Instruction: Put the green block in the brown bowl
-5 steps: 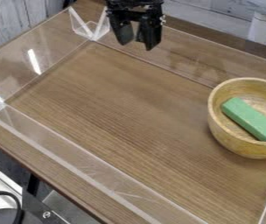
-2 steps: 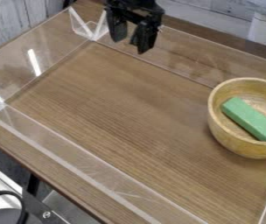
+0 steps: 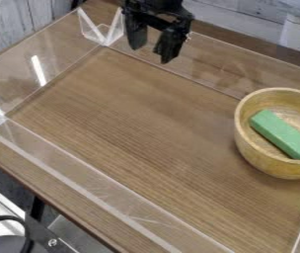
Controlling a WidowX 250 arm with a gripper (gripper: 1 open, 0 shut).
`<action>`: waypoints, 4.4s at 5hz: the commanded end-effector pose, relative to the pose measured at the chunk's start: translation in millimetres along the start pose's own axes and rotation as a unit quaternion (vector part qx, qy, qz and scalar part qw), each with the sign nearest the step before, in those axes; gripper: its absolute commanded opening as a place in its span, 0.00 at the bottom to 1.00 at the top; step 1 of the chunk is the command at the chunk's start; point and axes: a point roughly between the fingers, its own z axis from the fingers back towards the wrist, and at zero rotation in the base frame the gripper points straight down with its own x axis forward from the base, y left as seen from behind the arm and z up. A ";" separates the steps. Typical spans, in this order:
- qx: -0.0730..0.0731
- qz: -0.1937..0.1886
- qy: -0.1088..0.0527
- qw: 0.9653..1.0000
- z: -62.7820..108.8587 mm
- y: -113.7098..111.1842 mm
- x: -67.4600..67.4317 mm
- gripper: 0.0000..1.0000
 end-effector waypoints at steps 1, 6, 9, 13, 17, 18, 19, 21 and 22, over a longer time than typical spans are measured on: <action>0.017 0.018 -0.025 0.999 13.3 -0.1 11.4 1.00; 0.025 0.014 -0.100 0.995 23.5 18.2 1.8 1.00; 0.003 0.034 -0.125 0.992 10.5 34.5 2.8 1.00; -0.039 0.009 -0.111 0.993 34.7 15.0 23.4 1.00; -0.049 -0.004 -0.167 0.985 19.5 13.4 6.7 1.00; -0.055 0.002 -0.153 0.987 5.5 31.4 12.1 1.00; -0.063 -0.003 -0.133 0.989 13.9 36.8 15.2 1.00; -0.091 -0.021 -0.098 0.991 8.4 26.1 17.0 1.00; -0.117 0.003 -0.104 0.988 4.8 1.7 20.1 1.00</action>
